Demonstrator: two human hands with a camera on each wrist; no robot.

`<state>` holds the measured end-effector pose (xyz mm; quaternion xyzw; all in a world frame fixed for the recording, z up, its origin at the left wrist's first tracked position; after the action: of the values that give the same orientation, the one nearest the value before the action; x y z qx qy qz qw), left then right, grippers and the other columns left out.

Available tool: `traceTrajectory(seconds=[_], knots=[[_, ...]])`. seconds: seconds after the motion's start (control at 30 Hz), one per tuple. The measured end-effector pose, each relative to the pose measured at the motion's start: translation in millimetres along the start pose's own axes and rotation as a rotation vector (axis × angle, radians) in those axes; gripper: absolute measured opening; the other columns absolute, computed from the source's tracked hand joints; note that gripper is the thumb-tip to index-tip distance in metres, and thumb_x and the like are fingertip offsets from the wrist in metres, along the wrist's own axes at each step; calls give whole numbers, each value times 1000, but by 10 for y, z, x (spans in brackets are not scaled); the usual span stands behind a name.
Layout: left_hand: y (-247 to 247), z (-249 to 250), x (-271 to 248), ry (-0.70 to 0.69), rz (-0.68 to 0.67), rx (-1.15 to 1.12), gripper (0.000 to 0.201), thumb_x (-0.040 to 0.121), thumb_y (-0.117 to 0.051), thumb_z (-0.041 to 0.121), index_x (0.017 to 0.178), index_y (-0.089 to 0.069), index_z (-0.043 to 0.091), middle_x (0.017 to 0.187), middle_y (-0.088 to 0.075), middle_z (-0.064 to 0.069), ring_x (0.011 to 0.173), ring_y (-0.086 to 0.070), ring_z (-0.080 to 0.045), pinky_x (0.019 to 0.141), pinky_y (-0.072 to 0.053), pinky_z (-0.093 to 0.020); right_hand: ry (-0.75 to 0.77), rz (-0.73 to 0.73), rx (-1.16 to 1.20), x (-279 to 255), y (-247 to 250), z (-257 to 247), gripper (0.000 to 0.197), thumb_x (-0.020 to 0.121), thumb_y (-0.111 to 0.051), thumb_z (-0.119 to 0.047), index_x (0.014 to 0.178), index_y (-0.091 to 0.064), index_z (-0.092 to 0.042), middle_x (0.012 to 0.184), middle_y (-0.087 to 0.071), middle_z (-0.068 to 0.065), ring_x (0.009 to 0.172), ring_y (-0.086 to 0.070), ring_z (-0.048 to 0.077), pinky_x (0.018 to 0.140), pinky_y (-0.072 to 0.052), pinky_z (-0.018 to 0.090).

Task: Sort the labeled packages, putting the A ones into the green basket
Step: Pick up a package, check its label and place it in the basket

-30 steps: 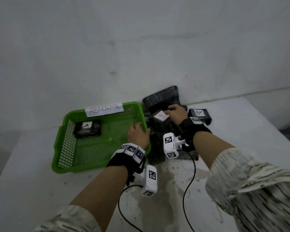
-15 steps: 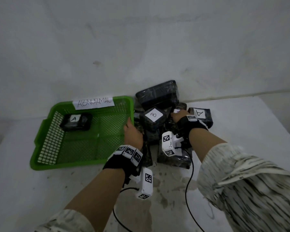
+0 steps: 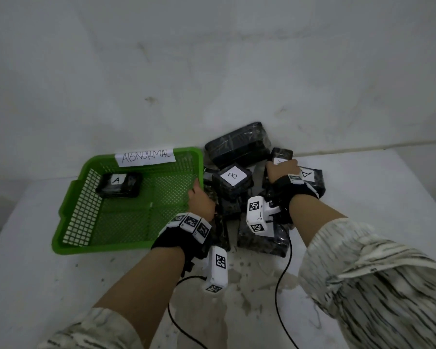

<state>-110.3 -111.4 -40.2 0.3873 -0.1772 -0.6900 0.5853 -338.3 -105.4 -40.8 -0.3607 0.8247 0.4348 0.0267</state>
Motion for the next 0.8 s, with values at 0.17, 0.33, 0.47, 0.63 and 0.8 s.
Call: traceTrajectory(seconds=[0.17,0.33,0.47,0.63,0.8], knots=[[150,61,-65,-25,-43,60,72,93,-51,28,151,-9,15,150,-18,-23,138,-20,-38,112,-21,-41,71,19,136,-282,228,44,64,87,-57,-36,137,-31,-5,136,-35,23,122,-42,40,95,-37,42],[315,219,-294,-237,-79,-4,54,98,-42,32,147,-27,18,148,-29,-17,138,-21,-32,111,-20,-36,223,-114,424,-620,324,135,73,70,-75,-25,134,-41,-20,131,-38,16,110,-50,32,92,-48,39],[366,293,-538,-280,-224,-422,42,100,-40,23,140,-36,12,127,-51,-6,118,-49,-20,88,-38,-22,268,-449,635,-1077,184,72,71,78,-69,3,137,-37,-20,116,-55,13,106,-56,33,75,-53,39],[363,173,-695,-74,-291,-842,42,96,-49,21,134,-37,12,130,-53,-17,114,-55,-33,88,-49,-42,286,-637,667,-1599,-64,70,61,81,-65,8,123,-34,-24,107,-54,13,79,-58,20,54,-52,23],[412,20,-771,-83,-295,-886,40,96,-46,12,134,-40,4,110,-57,-15,85,-58,-22,69,-48,-30,168,-647,778,-1780,-161,39,38,93,-53,-47,114,-37,-21,104,-57,4,88,-60,16,73,-54,34]])
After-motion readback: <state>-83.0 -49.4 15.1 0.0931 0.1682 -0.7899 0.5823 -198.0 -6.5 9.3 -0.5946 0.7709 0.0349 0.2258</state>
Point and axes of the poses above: each hand's wrist, its own x-axis towards the middle knuckle, its own y-axis out of the back of the hand, z = x × y, the point moved 4 cm from there along x, towards the middle knuckle
